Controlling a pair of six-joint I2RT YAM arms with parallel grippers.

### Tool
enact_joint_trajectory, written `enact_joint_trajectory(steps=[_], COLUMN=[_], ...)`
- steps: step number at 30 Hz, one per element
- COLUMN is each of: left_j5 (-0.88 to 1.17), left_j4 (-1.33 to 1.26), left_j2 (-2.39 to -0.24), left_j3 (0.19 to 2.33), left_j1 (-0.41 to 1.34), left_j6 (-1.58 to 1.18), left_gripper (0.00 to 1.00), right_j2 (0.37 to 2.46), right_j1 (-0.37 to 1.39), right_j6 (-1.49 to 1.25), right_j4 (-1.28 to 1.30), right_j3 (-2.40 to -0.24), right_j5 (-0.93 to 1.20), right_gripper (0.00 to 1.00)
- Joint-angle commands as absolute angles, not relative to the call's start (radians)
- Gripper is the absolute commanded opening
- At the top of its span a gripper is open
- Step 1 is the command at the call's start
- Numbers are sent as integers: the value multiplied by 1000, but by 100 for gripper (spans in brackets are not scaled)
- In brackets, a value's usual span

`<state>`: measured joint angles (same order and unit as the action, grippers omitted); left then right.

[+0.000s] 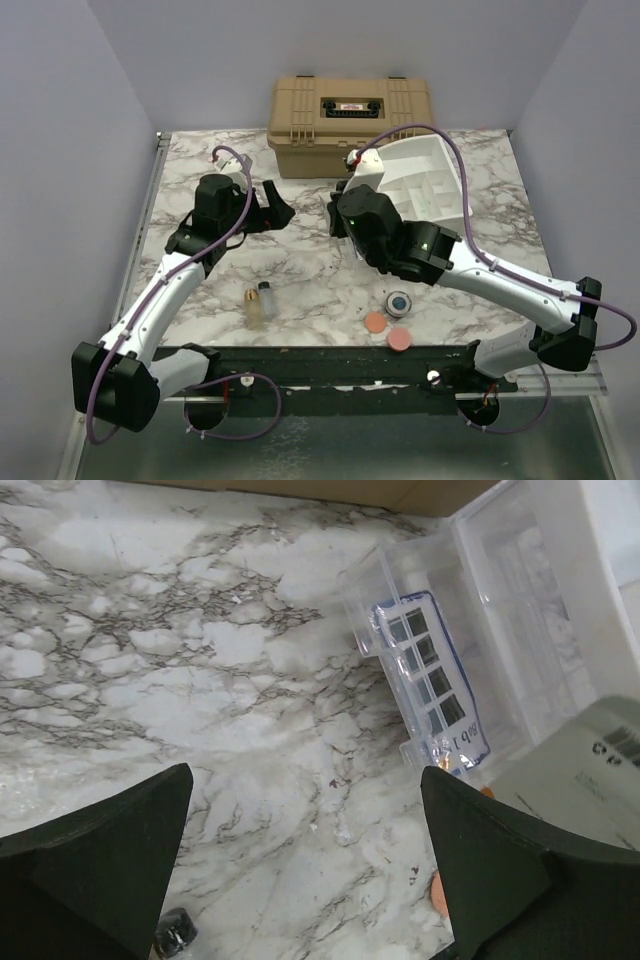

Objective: Organize the makeup
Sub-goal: Pick up the makeup from the corner of the board, then place the makeup in the drawer.

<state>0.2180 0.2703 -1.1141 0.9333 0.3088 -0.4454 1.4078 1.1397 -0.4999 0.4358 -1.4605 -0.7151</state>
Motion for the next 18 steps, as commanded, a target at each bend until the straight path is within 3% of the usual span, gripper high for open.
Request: enact_joint_trajectory(steps=[1, 7, 18], left_j5=[342, 465, 466], left_j4=[170, 83, -64], left_j2=[-1121, -1177, -1282], left_j3=[897, 869, 846], left_j1=[305, 322, 469], left_j6=[-502, -553, -619], left_gripper=[98, 95, 94], right_j2=[1442, 1495, 1526], right_j1=[1093, 1041, 921], right_j6=[-367, -327, -214], right_j4=[586, 662, 626], right_j3=[-1522, -1566, -1516], right_j5=[-716, -820, -816], right_gripper=[1, 1, 1])
